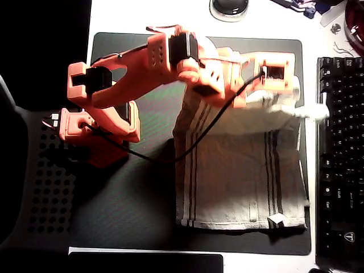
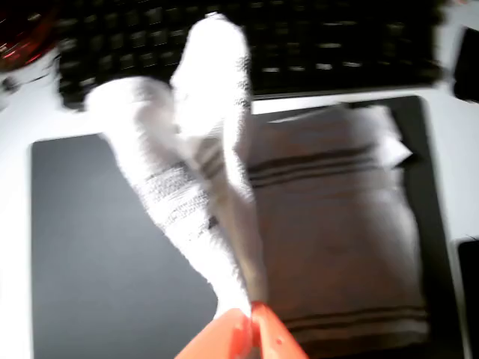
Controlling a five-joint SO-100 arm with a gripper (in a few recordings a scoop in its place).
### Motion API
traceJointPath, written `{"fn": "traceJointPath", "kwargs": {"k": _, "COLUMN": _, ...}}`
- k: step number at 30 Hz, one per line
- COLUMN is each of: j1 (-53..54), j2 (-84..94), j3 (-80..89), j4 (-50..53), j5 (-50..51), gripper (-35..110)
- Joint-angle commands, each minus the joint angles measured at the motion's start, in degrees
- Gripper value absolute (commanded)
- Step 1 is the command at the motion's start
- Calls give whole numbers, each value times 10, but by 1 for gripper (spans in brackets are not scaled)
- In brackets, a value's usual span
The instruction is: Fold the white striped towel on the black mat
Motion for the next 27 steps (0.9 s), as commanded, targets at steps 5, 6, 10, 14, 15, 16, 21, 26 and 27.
{"fn": "traceJointPath", "kwargs": {"k": 5, "j1": 127, "j2": 11, "j3": 46, "j4": -47, "j5": -70, "gripper": 0}}
{"fn": "traceJointPath", "kwargs": {"k": 6, "j1": 147, "j2": 4, "j3": 49, "j4": -53, "j5": -83, "gripper": 0}}
{"fn": "traceJointPath", "kwargs": {"k": 10, "j1": 236, "j2": -38, "j3": 82, "j4": -115, "j5": -136, "gripper": 0}}
{"fn": "traceJointPath", "kwargs": {"k": 14, "j1": 317, "j2": -94, "j3": 113, "j4": -178, "j5": -189, "gripper": 0}}
{"fn": "traceJointPath", "kwargs": {"k": 15, "j1": 331, "j2": -105, "j3": 121, "j4": -185, "j5": -205, "gripper": 0}}
{"fn": "traceJointPath", "kwargs": {"k": 16, "j1": 342, "j2": -116, "j3": 128, "j4": -190, "j5": -207, "gripper": 0}}
{"fn": "traceJointPath", "kwargs": {"k": 21, "j1": 365, "j2": -155, "j3": 156, "j4": -209, "j5": -196, "gripper": 9}}
{"fn": "traceJointPath", "kwargs": {"k": 26, "j1": 372, "j2": -166, "j3": 163, "j4": -217, "j5": -191, "gripper": 18}}
{"fn": "traceJointPath", "kwargs": {"k": 27, "j1": 372, "j2": -164, "j3": 161, "j4": -215, "j5": -191, "gripper": 18}}
